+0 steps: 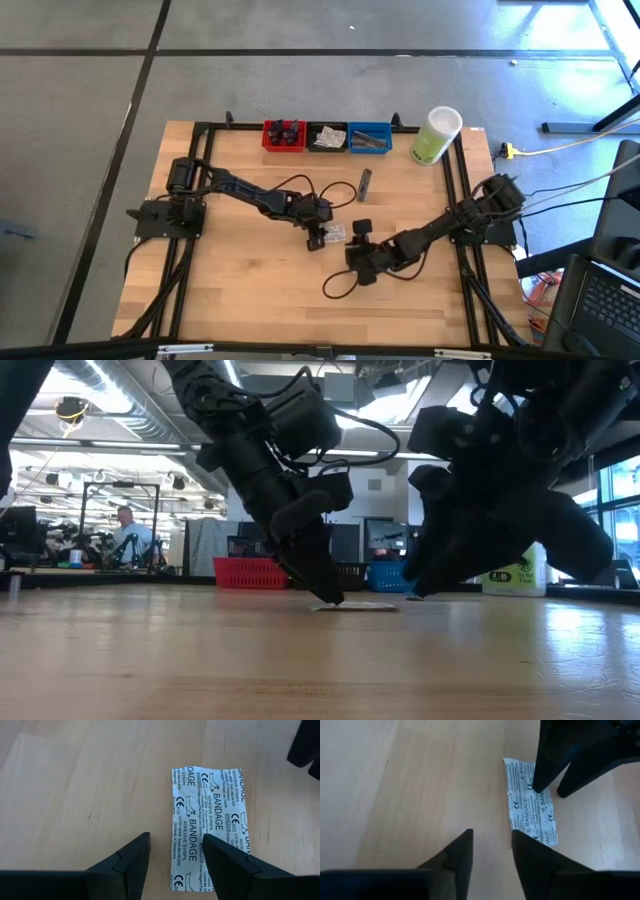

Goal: Pick & Place Travel size toiletries
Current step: Put the white bandage pack into the black bin

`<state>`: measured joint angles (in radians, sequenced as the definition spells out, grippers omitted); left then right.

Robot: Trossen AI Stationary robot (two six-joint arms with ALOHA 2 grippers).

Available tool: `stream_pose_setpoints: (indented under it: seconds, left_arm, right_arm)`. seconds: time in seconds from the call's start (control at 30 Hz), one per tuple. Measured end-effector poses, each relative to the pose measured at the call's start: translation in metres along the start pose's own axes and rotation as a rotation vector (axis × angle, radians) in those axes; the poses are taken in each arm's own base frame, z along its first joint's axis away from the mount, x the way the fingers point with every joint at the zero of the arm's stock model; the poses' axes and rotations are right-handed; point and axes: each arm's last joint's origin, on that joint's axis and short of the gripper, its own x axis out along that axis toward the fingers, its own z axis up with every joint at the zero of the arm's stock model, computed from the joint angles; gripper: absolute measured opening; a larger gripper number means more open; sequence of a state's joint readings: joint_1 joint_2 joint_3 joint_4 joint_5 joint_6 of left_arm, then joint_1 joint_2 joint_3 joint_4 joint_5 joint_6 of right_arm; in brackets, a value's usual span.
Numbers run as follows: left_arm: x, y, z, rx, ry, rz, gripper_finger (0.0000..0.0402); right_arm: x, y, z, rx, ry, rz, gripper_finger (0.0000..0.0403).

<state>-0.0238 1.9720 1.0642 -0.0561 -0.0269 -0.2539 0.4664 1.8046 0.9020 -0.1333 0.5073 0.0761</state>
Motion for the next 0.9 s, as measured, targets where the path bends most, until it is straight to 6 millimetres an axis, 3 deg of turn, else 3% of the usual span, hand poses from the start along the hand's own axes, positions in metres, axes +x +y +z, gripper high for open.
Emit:
stream_pose_setpoints:
  seconds: [0.2,0.43,0.9]
  left_arm:
    - [0.000,0.000,0.001,-0.003,0.001,0.001,0.0182]
    - [0.000,0.000,0.001,0.003,0.002,0.002,0.0182]
    - [0.000,0.000,0.000,0.005,0.009,0.003,0.0182]
  right_arm:
    - [0.009,-0.009,-0.001,-0.009,0.022,-0.021,0.0181]
    - [0.029,-0.017,-0.007,0.016,0.064,-0.056,0.0202]
    - [0.039,-0.033,-0.009,0.027,0.084,-0.097,0.0142]
